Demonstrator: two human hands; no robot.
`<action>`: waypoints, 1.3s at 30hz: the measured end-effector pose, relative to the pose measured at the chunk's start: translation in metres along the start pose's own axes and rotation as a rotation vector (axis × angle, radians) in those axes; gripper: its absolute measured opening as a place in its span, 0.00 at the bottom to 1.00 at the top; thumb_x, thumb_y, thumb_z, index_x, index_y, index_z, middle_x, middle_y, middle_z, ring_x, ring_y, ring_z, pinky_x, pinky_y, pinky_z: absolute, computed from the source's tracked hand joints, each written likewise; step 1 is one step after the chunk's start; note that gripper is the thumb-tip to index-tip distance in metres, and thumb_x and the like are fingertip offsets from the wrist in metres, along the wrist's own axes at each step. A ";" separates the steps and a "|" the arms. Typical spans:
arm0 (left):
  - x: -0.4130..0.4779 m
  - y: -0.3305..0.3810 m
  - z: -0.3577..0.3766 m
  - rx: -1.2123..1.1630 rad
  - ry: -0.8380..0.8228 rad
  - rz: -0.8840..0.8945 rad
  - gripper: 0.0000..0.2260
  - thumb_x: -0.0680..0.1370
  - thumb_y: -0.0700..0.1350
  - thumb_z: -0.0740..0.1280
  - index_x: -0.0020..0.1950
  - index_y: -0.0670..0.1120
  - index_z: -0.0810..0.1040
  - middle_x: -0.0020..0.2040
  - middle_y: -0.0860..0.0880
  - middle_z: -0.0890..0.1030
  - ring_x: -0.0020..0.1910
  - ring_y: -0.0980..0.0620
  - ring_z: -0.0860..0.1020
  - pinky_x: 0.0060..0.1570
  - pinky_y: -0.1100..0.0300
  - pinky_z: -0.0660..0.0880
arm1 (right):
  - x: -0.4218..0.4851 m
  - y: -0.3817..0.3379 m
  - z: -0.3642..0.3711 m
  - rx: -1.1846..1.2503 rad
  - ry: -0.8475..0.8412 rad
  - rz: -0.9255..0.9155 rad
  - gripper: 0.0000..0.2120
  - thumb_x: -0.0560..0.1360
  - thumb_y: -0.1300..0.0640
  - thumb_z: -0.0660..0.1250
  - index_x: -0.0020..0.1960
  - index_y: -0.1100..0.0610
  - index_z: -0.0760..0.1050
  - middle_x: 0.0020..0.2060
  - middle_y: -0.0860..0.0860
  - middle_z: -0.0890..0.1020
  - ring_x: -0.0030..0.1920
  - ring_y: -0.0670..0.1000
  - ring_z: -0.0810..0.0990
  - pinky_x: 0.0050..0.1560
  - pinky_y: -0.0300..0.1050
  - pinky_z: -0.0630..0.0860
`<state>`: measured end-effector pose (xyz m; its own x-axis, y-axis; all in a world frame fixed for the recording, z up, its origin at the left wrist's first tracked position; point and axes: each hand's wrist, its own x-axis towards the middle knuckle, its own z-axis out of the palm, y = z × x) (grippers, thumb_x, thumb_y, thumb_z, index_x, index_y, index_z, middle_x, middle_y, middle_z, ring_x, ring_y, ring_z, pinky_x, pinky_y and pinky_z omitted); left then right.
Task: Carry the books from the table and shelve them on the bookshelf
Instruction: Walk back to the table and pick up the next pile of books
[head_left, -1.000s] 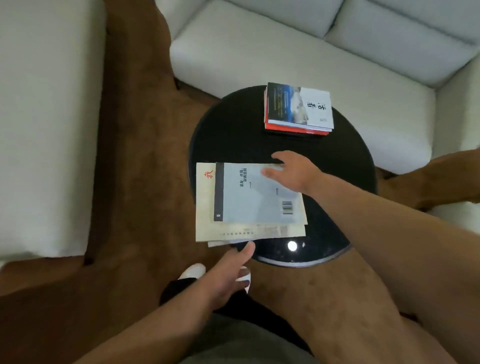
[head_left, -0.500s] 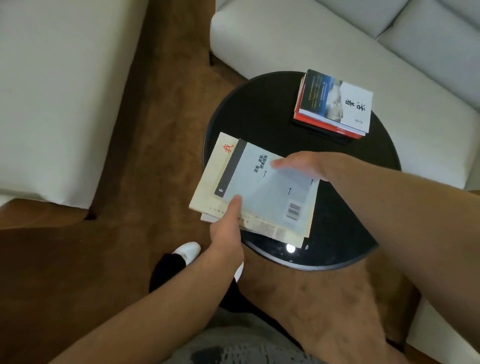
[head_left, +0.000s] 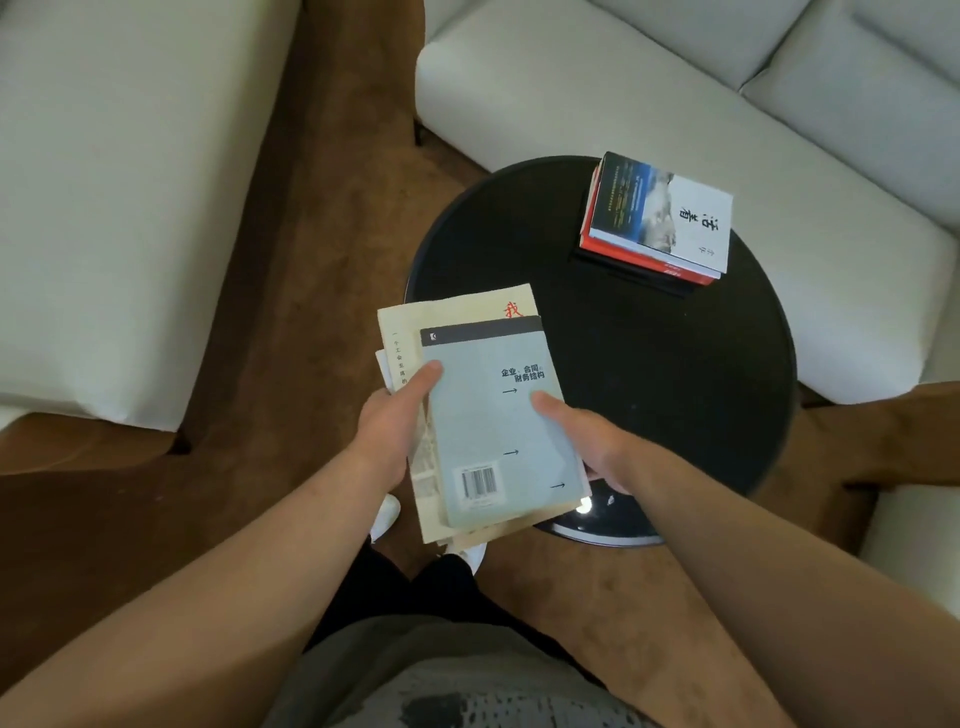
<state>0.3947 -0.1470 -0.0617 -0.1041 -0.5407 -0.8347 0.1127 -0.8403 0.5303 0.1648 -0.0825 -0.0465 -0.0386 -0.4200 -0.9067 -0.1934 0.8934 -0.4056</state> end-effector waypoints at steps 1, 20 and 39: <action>-0.001 0.003 -0.002 0.040 -0.009 0.002 0.22 0.73 0.56 0.75 0.62 0.47 0.79 0.53 0.48 0.87 0.50 0.44 0.86 0.59 0.42 0.79 | 0.000 0.004 0.005 0.018 -0.007 -0.001 0.29 0.77 0.28 0.58 0.61 0.48 0.82 0.54 0.48 0.88 0.56 0.53 0.86 0.58 0.54 0.78; 0.001 -0.041 -0.034 -0.030 -0.120 -0.006 0.12 0.77 0.45 0.73 0.59 0.47 0.79 0.51 0.46 0.88 0.49 0.44 0.87 0.46 0.47 0.82 | -0.005 0.005 0.036 0.395 0.051 -0.142 0.32 0.75 0.39 0.70 0.71 0.53 0.64 0.59 0.55 0.83 0.58 0.58 0.84 0.62 0.61 0.79; -0.033 -0.032 -0.093 -0.120 -0.128 0.037 0.15 0.78 0.49 0.71 0.63 0.48 0.78 0.55 0.46 0.87 0.52 0.45 0.86 0.52 0.46 0.81 | -0.018 -0.029 0.091 0.297 -0.037 -0.223 0.16 0.81 0.48 0.66 0.64 0.56 0.78 0.50 0.53 0.89 0.48 0.54 0.89 0.43 0.48 0.84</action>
<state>0.4867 -0.0985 -0.0651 -0.2219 -0.5778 -0.7854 0.2355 -0.8134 0.5319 0.2605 -0.0859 -0.0292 0.0093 -0.6086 -0.7934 0.1001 0.7900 -0.6049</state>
